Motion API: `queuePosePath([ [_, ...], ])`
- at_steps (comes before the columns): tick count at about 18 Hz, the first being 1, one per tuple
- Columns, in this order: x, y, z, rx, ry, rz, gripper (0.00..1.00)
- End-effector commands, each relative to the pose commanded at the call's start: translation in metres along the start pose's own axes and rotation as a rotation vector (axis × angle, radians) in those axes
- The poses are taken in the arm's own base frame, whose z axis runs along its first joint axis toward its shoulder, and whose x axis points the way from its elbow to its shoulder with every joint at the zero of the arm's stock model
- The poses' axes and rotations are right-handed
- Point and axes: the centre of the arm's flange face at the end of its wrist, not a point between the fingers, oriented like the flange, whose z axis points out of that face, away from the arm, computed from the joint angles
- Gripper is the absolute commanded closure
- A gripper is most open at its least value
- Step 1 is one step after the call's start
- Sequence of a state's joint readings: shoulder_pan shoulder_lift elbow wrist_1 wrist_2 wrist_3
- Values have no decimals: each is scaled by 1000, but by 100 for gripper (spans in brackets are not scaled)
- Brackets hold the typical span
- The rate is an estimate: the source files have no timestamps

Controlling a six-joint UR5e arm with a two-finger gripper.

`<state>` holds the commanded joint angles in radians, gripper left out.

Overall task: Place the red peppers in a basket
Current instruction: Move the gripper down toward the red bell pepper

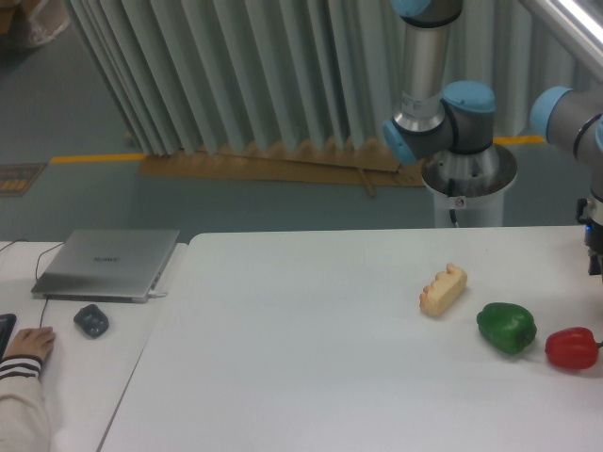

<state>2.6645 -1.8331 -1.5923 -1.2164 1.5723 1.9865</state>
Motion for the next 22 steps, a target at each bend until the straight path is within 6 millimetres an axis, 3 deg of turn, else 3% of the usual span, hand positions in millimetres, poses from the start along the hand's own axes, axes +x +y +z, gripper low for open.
queuePosePath([
  [5,2,-2,-8,-4,-10,0,0],
  [22,-1,-6,0,1,1,6,0],
])
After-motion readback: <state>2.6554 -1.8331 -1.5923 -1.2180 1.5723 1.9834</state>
